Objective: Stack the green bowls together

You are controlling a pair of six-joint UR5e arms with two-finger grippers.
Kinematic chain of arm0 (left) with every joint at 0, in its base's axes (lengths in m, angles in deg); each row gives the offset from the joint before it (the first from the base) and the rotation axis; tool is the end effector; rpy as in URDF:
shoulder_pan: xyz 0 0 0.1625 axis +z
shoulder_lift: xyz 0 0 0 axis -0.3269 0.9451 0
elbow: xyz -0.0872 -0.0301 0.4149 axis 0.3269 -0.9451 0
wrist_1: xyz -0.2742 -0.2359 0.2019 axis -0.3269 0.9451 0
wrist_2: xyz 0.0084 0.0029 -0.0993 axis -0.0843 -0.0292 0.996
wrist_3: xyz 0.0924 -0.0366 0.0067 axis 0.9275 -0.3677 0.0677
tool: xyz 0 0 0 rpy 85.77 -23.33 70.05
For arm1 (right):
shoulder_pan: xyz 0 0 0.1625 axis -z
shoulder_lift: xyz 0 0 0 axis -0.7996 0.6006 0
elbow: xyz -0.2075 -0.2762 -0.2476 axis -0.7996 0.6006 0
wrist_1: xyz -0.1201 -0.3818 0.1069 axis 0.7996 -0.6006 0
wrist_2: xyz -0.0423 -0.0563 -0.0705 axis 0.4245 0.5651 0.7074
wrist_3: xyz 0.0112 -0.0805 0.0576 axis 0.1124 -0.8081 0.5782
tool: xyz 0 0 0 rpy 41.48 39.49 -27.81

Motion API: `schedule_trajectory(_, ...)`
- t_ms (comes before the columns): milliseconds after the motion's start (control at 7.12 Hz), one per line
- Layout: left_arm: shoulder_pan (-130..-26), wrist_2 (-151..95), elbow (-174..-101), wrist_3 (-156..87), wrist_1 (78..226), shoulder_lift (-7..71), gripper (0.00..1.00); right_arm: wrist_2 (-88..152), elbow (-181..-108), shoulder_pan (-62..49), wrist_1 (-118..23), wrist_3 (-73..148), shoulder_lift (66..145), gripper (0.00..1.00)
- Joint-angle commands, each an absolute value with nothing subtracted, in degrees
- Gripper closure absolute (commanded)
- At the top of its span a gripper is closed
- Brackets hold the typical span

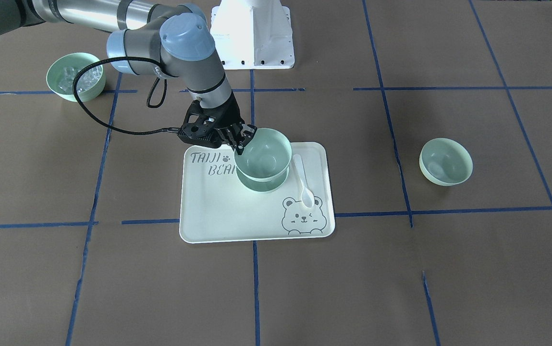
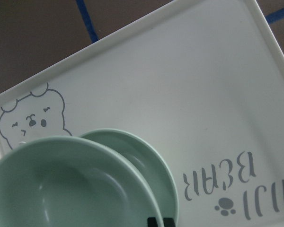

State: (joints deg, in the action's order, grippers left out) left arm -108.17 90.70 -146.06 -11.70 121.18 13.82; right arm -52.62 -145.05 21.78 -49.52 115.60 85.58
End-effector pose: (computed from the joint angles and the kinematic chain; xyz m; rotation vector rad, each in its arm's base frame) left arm -0.0489 -0.5014 0.5667 0.1537 0.8670 0.1964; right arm -0.5378 -0.4480 0.1900 -0.0518 -0.9984 0.4226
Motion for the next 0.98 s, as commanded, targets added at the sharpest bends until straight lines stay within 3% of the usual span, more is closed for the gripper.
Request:
schedule_trajectory(0,-108.20,90.69,-146.15,-11.70,121.18,13.85,0.00,-52.61,-144.79,21.97,-49.33,115.72,85.47,1.00)
schedule_trajectory(842,-108.20,90.69,-146.32,-11.71,121.18,13.85,0.00,-52.61,-142.50,21.97,-49.24,115.63,84.41,1.00)
